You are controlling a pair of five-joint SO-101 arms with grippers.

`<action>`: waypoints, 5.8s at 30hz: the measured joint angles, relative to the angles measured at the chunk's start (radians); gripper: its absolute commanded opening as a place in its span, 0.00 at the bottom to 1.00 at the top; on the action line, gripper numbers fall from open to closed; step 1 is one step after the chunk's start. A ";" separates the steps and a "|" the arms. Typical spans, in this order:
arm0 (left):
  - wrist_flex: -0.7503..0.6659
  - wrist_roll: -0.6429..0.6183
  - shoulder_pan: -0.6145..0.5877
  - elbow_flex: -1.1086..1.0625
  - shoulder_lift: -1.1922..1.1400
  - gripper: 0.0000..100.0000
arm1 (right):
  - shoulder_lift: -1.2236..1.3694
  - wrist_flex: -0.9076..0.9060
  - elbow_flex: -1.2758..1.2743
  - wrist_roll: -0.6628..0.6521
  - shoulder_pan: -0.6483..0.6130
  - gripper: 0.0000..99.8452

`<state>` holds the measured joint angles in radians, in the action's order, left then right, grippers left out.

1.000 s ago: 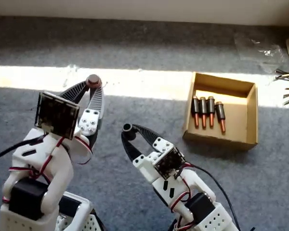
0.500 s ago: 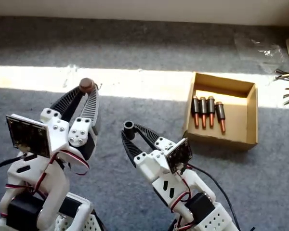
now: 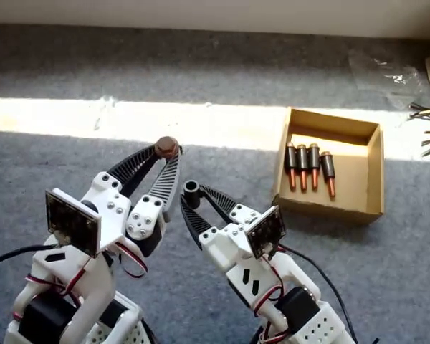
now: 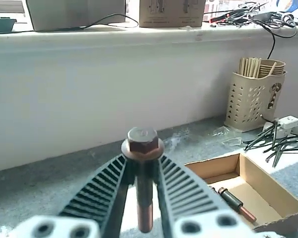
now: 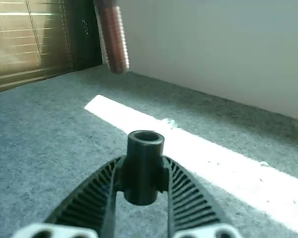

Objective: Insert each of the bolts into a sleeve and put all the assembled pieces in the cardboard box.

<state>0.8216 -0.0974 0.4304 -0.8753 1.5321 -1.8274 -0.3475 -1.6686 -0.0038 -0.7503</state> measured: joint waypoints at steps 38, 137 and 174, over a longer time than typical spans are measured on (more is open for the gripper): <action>0.021 -0.089 0.014 0.081 -0.238 0.01 | 0.000 -0.005 0.000 -0.078 0.000 0.00; 0.133 -0.120 -0.021 -0.025 -0.238 0.15 | 0.002 -0.005 0.000 -0.078 0.000 0.00; 0.183 0.051 -0.359 0.170 -0.035 0.01 | 0.003 -0.006 0.000 -0.081 0.075 0.00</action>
<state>1.0042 -0.0468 0.0713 -0.7050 1.4968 -1.8243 -0.3537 -1.6686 -0.0852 -0.6751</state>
